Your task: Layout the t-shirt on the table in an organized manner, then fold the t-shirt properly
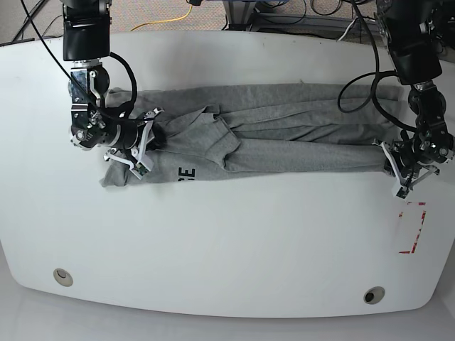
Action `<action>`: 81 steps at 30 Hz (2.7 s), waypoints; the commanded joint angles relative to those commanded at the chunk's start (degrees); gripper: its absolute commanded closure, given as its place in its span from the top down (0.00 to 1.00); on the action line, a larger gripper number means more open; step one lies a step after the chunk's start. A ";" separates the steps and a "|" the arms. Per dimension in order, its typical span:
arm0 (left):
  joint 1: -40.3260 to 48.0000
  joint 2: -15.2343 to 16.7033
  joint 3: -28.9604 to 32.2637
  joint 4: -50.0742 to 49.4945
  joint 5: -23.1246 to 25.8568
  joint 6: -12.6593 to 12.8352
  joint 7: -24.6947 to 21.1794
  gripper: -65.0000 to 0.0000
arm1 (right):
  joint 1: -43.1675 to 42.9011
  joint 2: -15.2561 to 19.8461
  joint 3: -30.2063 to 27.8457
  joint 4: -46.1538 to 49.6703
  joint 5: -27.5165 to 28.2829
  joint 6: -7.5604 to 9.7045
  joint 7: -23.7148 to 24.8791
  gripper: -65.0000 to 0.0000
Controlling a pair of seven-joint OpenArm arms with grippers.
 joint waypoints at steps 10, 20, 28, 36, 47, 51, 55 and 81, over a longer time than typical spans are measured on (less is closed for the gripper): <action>6.59 -0.97 -0.79 8.44 0.00 0.00 2.37 0.20 | 0.09 0.00 0.00 0.00 -0.26 0.00 0.00 0.15; 11.69 -0.97 -5.27 13.01 0.00 0.00 2.37 0.25 | 0.09 0.00 0.00 0.00 -0.35 0.00 0.00 0.15; 11.69 -0.97 -6.07 13.54 0.00 0.00 2.37 0.25 | 0.09 0.00 0.00 0.00 -0.35 0.00 0.00 0.15; 4.57 -0.79 -5.63 7.82 0.09 0.00 2.37 0.25 | 0.09 -0.09 -0.09 0.00 -0.26 0.00 0.00 0.15; -1.93 -0.70 -5.63 -4.31 0.09 0.00 2.37 0.55 | 0.09 -0.09 -0.09 0.00 -0.18 0.00 0.00 0.15; -1.58 -0.70 -5.63 -4.31 0.09 0.00 2.37 0.55 | 0.09 -0.09 -0.09 0.00 -0.09 0.00 0.00 0.15; -1.41 -0.70 -5.63 -4.40 0.00 0.00 2.37 0.55 | 0.09 -0.09 -0.09 0.00 0.00 0.00 0.00 0.15; 5.19 -0.97 -5.63 -1.58 -5.27 0.00 5.27 0.50 | 0.18 -0.79 -0.09 0.00 -0.35 0.00 0.00 0.15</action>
